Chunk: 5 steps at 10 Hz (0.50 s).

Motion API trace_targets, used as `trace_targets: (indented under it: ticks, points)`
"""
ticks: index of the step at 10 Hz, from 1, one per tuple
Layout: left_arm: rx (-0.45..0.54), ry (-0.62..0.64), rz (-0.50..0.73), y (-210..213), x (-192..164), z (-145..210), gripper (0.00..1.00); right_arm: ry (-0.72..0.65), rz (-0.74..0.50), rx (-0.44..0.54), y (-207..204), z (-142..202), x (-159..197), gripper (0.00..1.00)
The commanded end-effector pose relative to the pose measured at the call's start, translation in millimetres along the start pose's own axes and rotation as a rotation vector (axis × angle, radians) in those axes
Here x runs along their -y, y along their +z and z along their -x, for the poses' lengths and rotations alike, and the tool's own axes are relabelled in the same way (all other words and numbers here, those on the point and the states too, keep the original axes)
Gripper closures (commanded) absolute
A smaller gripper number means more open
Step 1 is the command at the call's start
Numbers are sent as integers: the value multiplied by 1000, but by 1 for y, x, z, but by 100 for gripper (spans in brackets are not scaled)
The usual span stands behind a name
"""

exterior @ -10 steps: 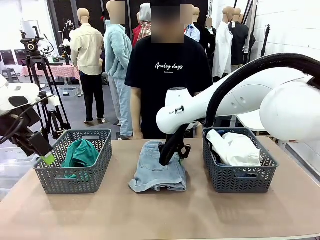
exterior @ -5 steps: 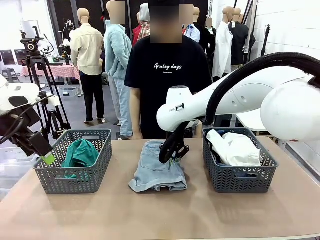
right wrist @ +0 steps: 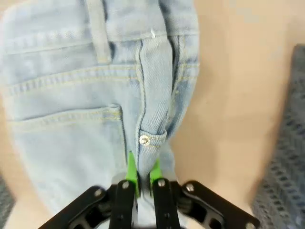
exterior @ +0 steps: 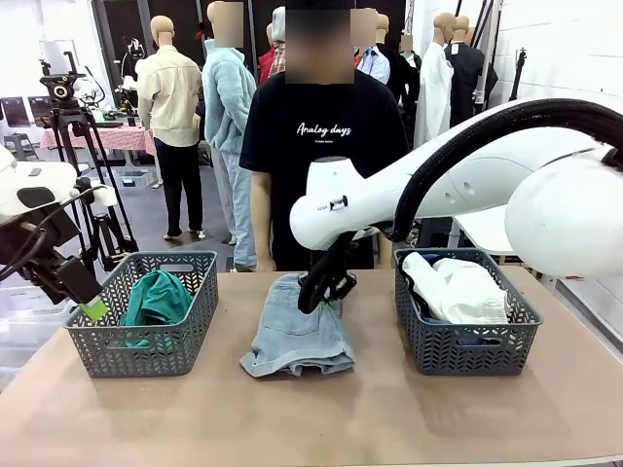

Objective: Sort the tops and bottoms.
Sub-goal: Lift clothes from the center of the table with your right hand.

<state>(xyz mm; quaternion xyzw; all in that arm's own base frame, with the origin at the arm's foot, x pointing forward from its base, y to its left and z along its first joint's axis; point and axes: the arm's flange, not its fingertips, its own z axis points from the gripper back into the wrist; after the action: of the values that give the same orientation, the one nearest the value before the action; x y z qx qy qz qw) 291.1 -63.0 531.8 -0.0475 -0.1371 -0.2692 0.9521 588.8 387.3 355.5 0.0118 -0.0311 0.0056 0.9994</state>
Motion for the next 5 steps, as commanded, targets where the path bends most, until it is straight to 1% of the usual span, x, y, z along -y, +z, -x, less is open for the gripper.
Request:
trace_targets:
  ticks: [1,2,3,5]
  points:
    - [-1,-6,7,-3,-1,4,0,46,64,157,78,18,-22,100]
    - [-1,-6,7,-3,-1,4,0,70,73,220,124,33,-31,100]
    - [-1,-6,7,-3,-1,4,0,77,87,274,158,46,-36,100]
    - [-1,-6,7,-3,-1,4,0,73,83,320,205,69,-39,100]
